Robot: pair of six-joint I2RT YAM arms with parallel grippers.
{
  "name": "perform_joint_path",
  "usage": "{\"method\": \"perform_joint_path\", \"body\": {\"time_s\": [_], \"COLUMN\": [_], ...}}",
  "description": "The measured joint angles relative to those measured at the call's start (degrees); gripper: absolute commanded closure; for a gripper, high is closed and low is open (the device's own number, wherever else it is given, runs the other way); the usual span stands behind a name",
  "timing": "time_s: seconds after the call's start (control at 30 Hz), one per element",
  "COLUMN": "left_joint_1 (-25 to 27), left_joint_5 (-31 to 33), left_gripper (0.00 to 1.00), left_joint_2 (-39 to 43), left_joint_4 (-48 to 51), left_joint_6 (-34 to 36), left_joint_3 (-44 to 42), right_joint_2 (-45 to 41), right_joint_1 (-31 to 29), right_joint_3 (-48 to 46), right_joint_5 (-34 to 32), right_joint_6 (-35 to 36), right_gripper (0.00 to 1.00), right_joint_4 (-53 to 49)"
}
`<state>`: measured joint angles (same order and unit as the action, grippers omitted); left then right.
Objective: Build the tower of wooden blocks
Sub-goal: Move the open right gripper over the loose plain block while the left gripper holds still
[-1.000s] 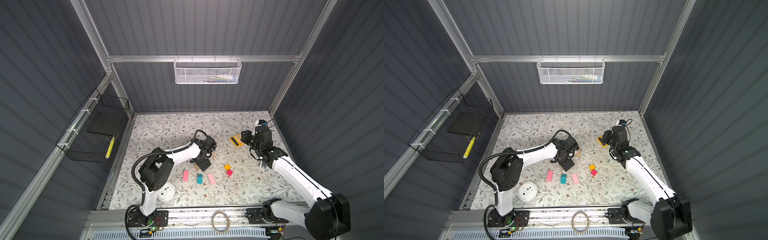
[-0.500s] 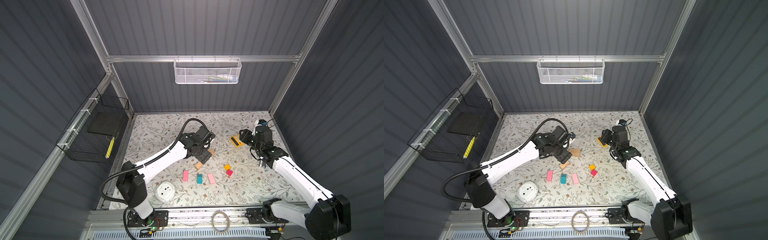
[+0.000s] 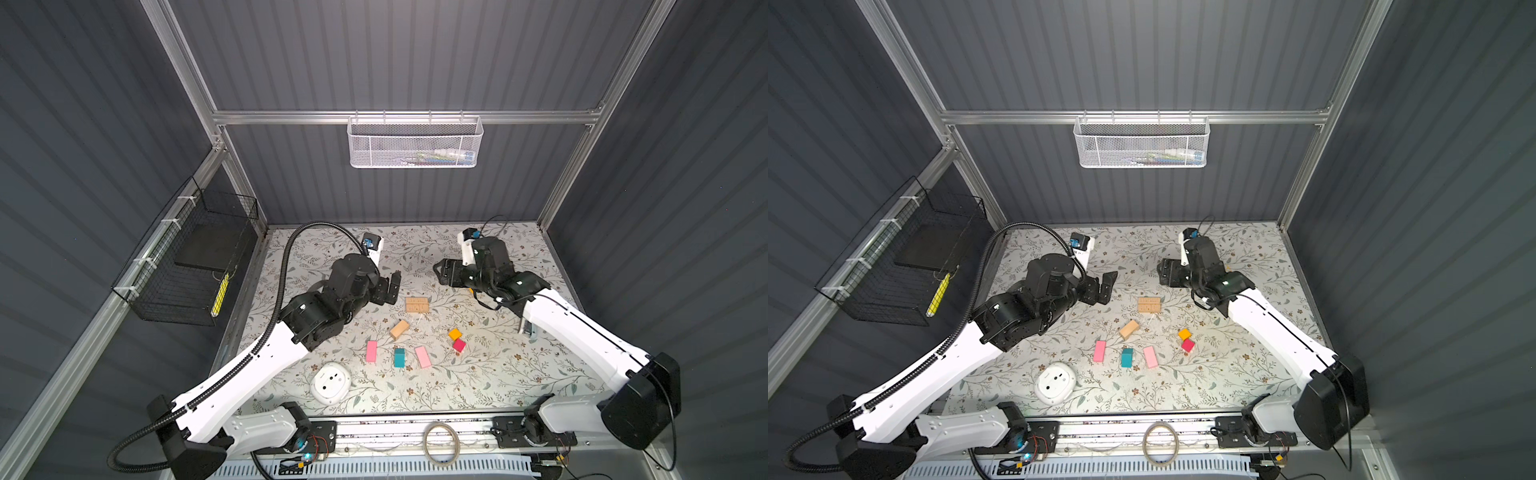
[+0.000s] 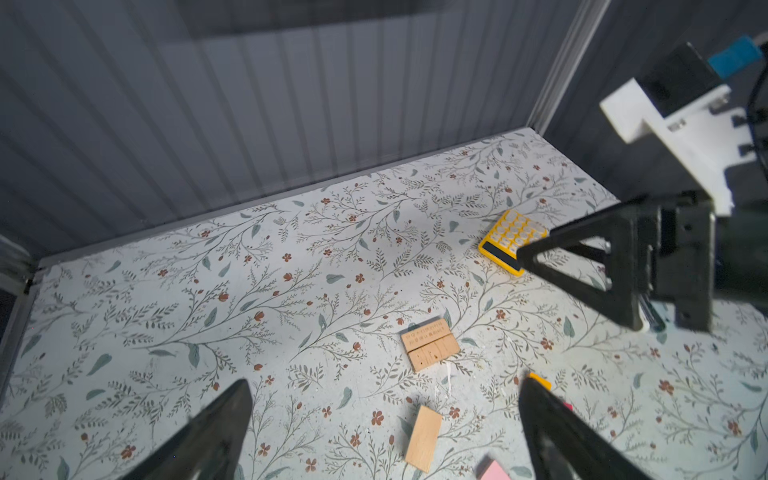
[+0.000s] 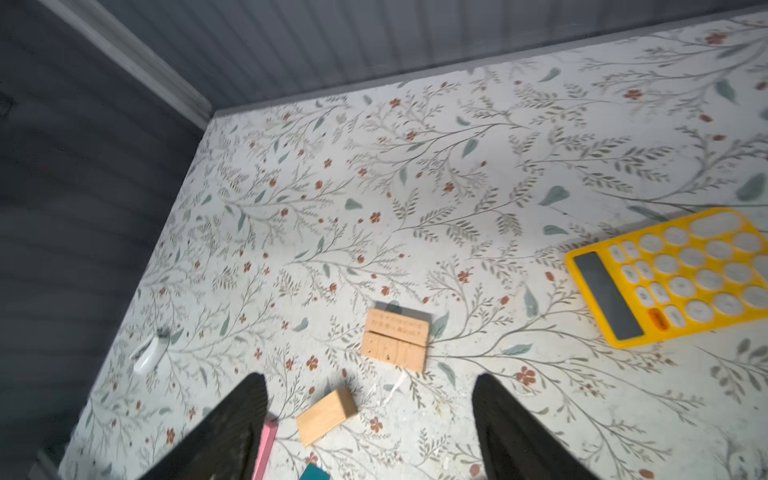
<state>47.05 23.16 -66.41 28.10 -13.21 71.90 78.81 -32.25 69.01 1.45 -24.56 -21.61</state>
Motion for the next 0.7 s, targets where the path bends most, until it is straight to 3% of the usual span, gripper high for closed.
{"method": "perform_joint_path", "body": {"time_s": [0.23,0.53,0.7], "left_joint_1": [-15.1,-26.6,-29.5], "left_joint_5": [-3.4,-15.8,-19.8], "left_gripper": [0.00,0.00,0.00], "left_joint_2": [1.2,-3.2,-4.2], "left_joint_4": [-0.8,-1.6,-2.4], "left_joint_6": [-10.5,-16.7,-17.3], "left_joint_3": [-7.7,-13.4,-15.3], "right_joint_2": [8.9,19.3,23.5], "right_joint_1": [-8.8,-17.4,-20.5], "right_joint_3": [10.3,16.2,18.3], "right_joint_5": [-3.4,-8.0,-9.0], "right_joint_6": [7.2,10.7,11.1], "right_gripper": [0.11,0.05,0.04], "right_joint_4": [-11.8,-22.8,-25.3]}}
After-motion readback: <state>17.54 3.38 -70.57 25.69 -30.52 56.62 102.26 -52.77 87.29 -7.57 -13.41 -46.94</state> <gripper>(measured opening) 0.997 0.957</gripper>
